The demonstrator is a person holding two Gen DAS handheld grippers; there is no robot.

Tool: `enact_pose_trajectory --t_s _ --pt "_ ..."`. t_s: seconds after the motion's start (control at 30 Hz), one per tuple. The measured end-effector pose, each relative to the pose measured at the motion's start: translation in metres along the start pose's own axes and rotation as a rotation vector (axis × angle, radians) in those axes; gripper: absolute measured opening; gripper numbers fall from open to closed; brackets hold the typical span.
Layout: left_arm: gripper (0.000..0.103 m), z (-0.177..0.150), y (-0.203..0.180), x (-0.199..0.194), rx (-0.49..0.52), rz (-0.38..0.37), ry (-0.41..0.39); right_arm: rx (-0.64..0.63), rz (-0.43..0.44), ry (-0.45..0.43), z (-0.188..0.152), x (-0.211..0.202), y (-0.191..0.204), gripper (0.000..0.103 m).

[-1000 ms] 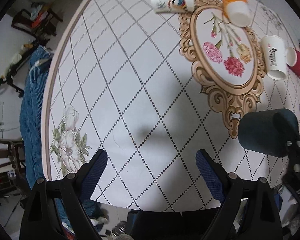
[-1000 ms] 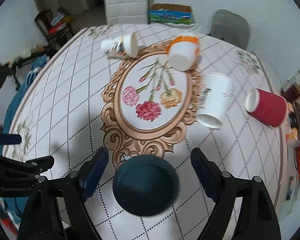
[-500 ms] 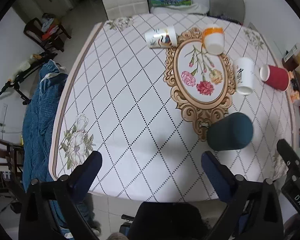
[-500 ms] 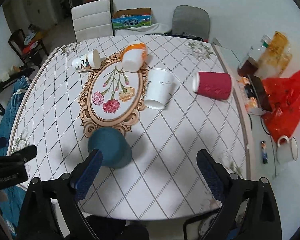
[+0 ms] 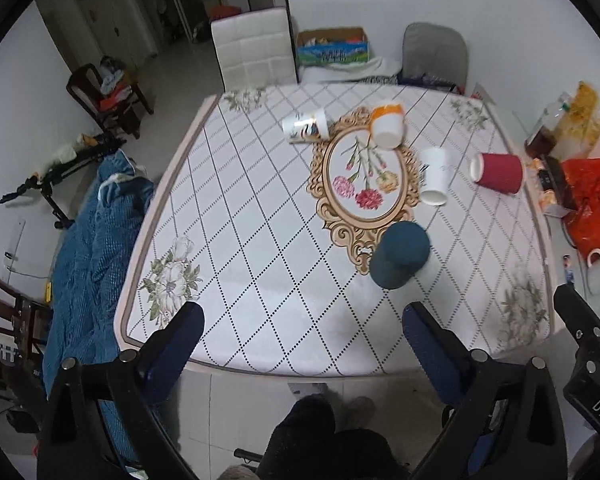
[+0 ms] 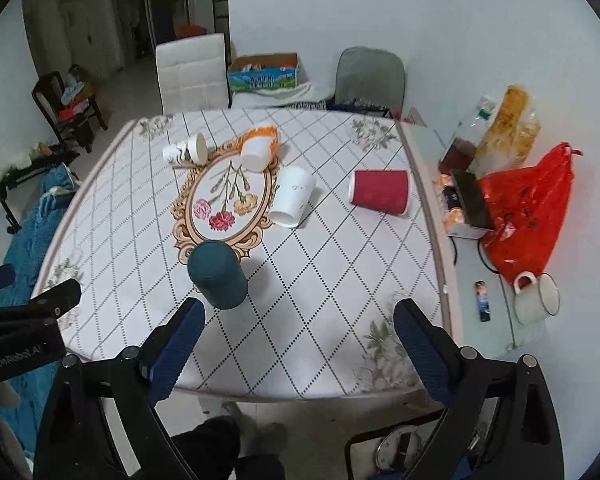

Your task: Flip cup upside down

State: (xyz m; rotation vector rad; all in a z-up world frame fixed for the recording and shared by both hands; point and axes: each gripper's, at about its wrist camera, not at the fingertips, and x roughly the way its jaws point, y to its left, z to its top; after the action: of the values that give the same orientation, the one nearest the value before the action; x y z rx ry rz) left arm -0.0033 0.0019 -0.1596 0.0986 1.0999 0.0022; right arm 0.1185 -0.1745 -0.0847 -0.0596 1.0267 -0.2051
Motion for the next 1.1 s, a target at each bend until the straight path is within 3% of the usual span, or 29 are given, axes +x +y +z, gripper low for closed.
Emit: enact_pose_trajectory --t_s 0.63,1.1 --pt "0.101 -0.050 0.028 -0.145 -0.032 -0.013 -0.195 -0.004 0.070 -0.183 -0.041 -0.182 -0.002 0.100" --pt "0.101 -0.070 0.029 -0.179 -0.044 -0.034 -0.205 -0.008 0.090 -0.220 -0.046 -0.232 -0.006 0.100"
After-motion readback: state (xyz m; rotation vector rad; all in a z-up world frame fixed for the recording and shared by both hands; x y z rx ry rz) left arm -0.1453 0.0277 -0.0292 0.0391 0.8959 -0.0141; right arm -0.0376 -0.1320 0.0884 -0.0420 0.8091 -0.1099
